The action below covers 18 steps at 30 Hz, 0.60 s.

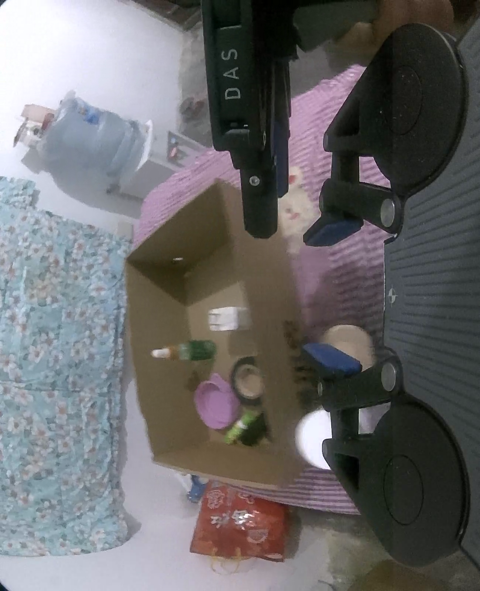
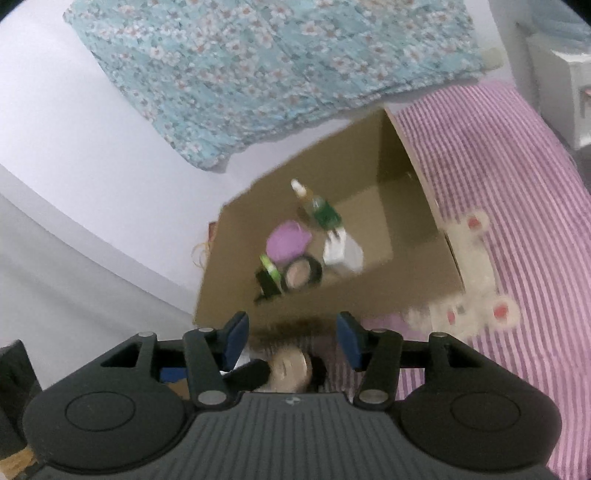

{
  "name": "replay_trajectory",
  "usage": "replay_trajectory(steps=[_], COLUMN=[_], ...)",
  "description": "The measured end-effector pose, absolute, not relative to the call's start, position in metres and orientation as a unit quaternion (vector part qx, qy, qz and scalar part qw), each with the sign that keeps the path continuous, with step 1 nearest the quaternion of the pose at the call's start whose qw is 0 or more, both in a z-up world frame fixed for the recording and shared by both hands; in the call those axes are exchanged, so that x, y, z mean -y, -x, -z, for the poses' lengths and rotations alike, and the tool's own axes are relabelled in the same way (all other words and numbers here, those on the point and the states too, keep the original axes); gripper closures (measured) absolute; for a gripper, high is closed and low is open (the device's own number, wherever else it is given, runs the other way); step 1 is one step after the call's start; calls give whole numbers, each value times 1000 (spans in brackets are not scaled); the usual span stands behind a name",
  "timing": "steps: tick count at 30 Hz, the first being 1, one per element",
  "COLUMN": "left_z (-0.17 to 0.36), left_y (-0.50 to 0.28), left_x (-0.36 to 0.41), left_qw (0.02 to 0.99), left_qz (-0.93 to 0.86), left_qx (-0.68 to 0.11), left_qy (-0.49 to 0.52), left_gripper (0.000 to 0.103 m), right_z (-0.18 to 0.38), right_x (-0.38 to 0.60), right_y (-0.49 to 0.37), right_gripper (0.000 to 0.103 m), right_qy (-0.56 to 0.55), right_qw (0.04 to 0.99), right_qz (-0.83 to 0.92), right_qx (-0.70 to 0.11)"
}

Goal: Organize rigid objects
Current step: 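Move the right gripper to the gold-lidded jar and grasp its lid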

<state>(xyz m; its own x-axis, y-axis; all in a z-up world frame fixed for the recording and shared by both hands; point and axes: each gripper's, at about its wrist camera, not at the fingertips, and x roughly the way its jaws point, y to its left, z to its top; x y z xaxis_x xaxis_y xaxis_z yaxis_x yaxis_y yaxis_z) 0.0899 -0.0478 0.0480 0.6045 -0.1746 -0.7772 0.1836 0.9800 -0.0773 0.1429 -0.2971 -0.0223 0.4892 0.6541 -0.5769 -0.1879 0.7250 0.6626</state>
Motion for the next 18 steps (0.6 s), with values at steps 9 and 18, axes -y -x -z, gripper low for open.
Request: replay_trajectory(steps=[9,18], left_z=[-9,33], left_y=[-57,-63], left_x=[44,45], left_qw=[897,902], left_qz=[76,62], left_qx=[-431,-421], left_qy=[-55,-77], left_gripper=[39,39], right_z=[53,74], right_x=[295,268], right_y=[-111,-137], right_gripper=[43,42], right_qy=[-261,-259], right_qw=[809,791], right_qz=[-246,-262], right_qx=[-465,-488])
